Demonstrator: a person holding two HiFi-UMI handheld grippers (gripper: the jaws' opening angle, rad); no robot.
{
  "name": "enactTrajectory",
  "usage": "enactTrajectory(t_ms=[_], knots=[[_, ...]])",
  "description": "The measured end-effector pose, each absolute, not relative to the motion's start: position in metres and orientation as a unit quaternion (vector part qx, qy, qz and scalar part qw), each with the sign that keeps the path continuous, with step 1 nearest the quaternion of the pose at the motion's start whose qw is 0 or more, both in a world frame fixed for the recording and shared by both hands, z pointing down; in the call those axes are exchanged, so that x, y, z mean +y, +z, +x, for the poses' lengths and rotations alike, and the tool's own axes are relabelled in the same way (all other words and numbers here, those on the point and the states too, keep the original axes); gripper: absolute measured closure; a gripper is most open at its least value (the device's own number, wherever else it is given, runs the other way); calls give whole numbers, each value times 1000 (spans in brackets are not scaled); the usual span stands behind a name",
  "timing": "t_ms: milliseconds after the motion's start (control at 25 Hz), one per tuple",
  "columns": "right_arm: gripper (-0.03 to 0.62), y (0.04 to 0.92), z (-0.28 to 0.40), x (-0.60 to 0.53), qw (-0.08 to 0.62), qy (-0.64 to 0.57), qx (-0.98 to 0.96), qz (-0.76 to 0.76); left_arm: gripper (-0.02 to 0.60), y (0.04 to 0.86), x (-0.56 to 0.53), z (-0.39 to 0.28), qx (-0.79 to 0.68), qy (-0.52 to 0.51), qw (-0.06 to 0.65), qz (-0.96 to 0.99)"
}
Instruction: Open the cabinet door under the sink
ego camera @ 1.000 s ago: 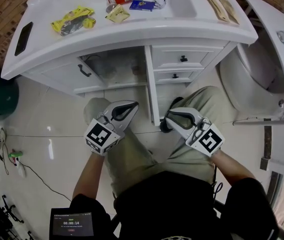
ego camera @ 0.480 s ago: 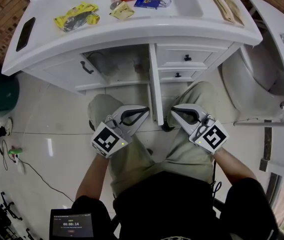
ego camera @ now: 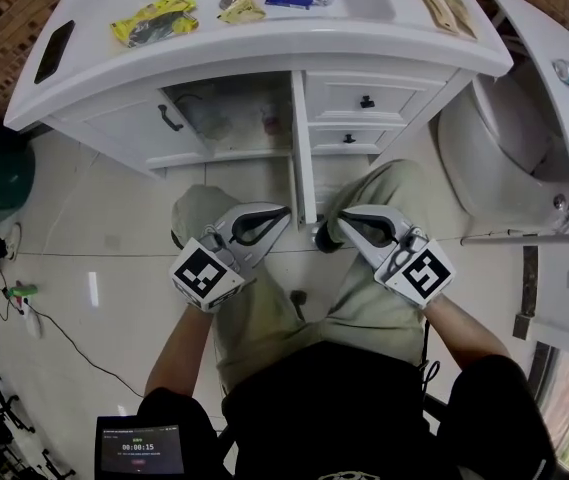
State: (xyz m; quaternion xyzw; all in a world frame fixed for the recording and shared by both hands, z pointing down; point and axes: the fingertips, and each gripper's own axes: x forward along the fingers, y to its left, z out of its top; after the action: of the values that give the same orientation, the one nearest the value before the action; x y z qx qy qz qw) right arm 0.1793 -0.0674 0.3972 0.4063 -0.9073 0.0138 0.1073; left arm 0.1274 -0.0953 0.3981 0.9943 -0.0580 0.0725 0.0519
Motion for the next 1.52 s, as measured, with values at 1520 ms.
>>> enactTrajectory(t_ms=[1520], knots=[[602,411,102,105,150,1,-951,272,565,422,79,115,-187,65,62,978]])
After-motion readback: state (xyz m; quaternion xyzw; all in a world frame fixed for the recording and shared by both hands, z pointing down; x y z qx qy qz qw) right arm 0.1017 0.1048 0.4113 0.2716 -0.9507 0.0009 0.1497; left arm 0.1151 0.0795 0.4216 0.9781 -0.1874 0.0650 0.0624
